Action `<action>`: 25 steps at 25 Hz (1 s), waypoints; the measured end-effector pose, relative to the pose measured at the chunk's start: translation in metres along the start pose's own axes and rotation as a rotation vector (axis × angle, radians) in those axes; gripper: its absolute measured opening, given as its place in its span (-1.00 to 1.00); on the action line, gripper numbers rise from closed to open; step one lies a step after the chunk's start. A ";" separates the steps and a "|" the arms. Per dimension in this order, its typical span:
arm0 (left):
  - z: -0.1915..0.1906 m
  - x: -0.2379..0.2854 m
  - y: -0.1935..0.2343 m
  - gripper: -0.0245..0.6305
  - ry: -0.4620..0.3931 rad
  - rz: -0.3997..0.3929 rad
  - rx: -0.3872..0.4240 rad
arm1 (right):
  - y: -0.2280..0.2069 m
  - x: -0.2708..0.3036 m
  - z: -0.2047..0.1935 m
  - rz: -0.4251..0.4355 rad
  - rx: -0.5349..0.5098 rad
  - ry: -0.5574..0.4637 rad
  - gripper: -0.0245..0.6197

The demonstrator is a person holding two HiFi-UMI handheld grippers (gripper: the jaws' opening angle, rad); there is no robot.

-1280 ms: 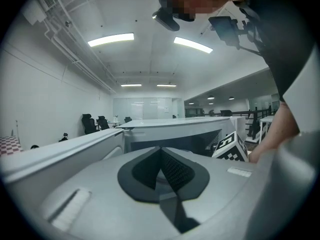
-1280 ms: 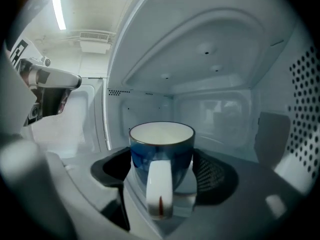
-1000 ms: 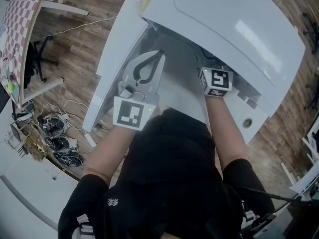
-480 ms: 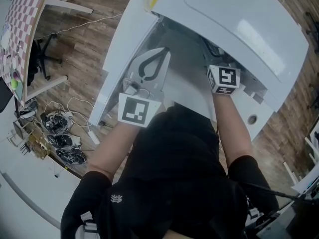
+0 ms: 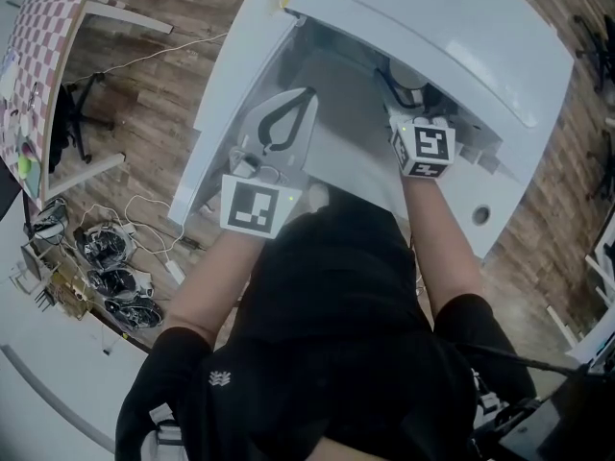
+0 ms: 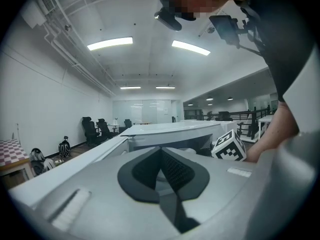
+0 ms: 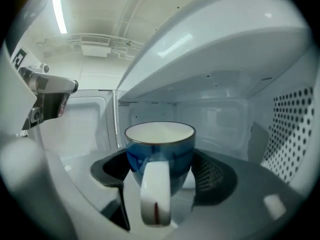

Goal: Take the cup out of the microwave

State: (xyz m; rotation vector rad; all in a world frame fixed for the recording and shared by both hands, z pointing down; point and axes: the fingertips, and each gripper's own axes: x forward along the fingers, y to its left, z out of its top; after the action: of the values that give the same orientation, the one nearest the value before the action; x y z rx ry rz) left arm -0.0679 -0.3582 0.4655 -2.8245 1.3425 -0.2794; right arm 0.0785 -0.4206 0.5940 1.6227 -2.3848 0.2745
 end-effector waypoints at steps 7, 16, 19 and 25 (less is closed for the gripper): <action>0.010 -0.026 -0.010 -0.91 -0.024 0.011 0.007 | 0.018 -0.030 0.001 0.017 -0.009 -0.003 0.24; 0.028 -0.057 -0.031 -0.91 -0.058 0.016 0.032 | 0.030 -0.073 0.007 0.025 -0.008 -0.005 0.24; 0.035 -0.065 -0.040 -0.91 -0.076 0.018 0.026 | 0.031 -0.090 0.007 0.023 -0.005 -0.004 0.24; 0.049 -0.084 -0.049 -0.91 -0.095 0.028 0.045 | 0.035 -0.121 0.016 0.033 0.004 -0.009 0.24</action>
State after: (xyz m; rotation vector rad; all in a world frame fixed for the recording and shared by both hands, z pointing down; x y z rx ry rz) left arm -0.0750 -0.2661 0.4080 -2.7425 1.3386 -0.1701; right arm 0.0870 -0.3055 0.5414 1.5908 -2.4214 0.2784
